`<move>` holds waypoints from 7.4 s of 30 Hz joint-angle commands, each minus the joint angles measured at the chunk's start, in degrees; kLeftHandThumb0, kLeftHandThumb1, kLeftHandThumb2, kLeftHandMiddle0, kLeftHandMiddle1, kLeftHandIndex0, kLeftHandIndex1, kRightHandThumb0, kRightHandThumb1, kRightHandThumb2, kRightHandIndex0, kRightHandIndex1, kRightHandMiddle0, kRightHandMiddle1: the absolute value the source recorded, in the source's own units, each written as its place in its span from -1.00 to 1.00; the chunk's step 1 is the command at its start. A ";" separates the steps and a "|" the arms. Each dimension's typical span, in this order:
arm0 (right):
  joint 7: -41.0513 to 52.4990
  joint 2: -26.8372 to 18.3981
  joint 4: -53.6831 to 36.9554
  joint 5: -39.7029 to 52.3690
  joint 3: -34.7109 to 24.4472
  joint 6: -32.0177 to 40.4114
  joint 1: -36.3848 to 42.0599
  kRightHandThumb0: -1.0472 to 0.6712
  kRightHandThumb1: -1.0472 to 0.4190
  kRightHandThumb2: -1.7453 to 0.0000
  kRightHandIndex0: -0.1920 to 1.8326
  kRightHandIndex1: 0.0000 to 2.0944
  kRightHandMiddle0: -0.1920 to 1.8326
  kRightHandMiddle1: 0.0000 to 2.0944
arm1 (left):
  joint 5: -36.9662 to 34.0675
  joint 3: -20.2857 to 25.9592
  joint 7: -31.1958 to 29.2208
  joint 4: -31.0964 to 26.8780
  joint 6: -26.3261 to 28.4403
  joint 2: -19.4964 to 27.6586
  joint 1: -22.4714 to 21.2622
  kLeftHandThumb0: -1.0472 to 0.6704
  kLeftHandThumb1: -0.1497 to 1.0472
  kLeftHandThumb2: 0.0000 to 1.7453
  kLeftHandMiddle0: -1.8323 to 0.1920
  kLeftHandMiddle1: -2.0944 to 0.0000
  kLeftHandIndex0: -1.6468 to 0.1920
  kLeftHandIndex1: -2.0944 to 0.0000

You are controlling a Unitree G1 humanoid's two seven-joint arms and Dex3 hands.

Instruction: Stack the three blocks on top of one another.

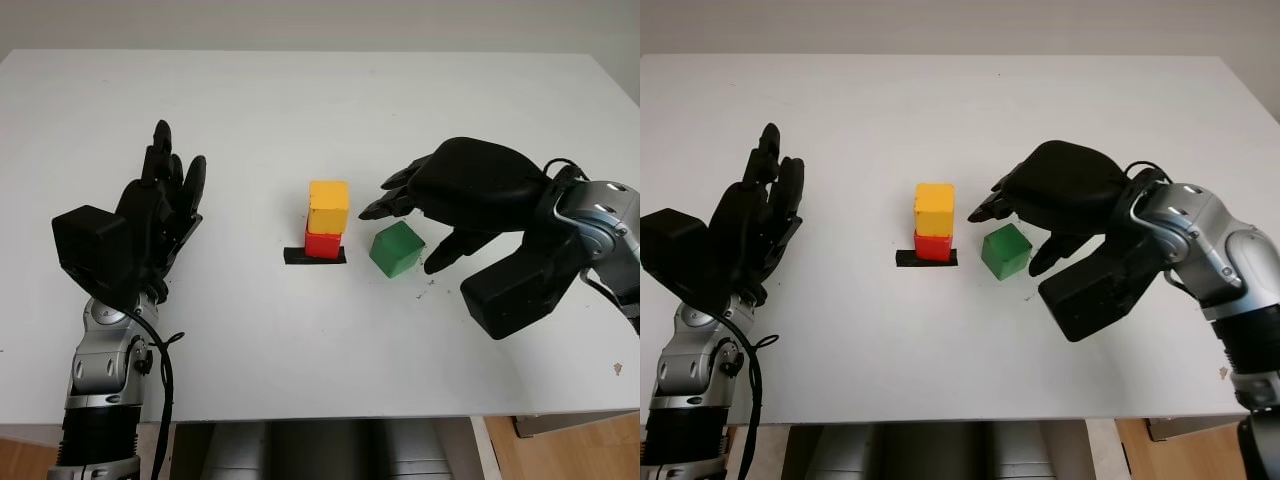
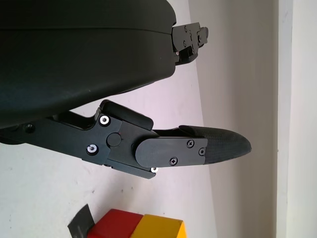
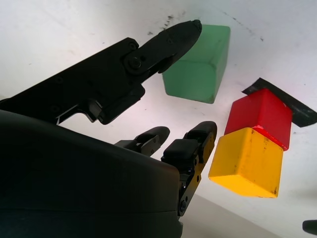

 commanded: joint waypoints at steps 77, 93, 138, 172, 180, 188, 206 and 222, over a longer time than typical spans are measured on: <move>14.65 5.54 17.49 21.57 -4.91 23.62 -24.63 -0.26 -0.70 0.94 -0.24 -0.80 -0.16 0.10 | 2.26 -0.82 -1.78 -0.02 -1.01 0.76 0.32 -0.61 1.00 -0.49 0.97 0.94 0.94 0.94; 27.04 10.94 13.86 17.59 2.05 39.00 -34.93 -0.23 -0.79 0.93 -0.21 -0.82 -0.43 0.43 | 2.73 -1.78 -1.47 1.45 -1.01 0.04 -1.23 -0.59 1.00 -0.48 0.99 0.96 0.97 0.95; 29.70 18.10 -2.08 17.73 6.93 72.82 -29.05 -0.25 -1.00 0.92 -0.47 -0.95 -0.60 0.65 | 2.43 -2.97 -0.80 1.53 -0.67 -1.21 -0.61 -0.59 1.00 -0.48 0.99 0.97 0.99 0.97; 27.73 17.25 -1.72 16.83 8.30 70.74 -28.49 -0.19 -0.99 0.94 -0.49 -0.94 -0.69 0.72 | 1.98 -2.64 -0.70 1.24 -0.44 -1.92 -0.18 -0.58 1.00 -0.49 0.98 0.95 0.98 0.95; 28.26 16.89 -2.30 16.32 9.30 71.75 -28.29 -0.18 -0.99 0.94 -0.48 -0.94 -0.73 0.68 | 2.37 -2.89 -1.01 0.49 -0.20 -1.31 0.60 -0.59 1.00 -0.48 1.00 0.95 0.99 0.95; 29.06 16.05 -2.02 16.08 10.31 69.30 -27.74 -0.20 -1.00 0.94 -0.46 -0.94 -0.70 0.59 | 1.92 -2.67 -0.80 0.57 0.07 -1.91 0.60 -0.57 1.00 -0.48 1.00 0.95 0.99 0.95; 29.75 16.28 -1.35 14.97 11.07 68.26 -26.90 -0.22 -0.98 0.94 -0.52 -0.96 -0.75 0.67 | 1.67 -2.54 -0.66 0.77 0.07 -1.86 0.66 -0.58 1.00 -0.51 0.99 0.95 0.99 0.95; 29.90 15.41 -2.11 15.78 10.45 63.79 -26.26 -0.46 -0.98 0.94 -0.63 -0.97 -0.80 0.00 | 1.90 -2.71 -0.51 0.48 0.43 -1.82 0.64 -0.58 1.00 -0.50 0.99 0.95 0.98 0.95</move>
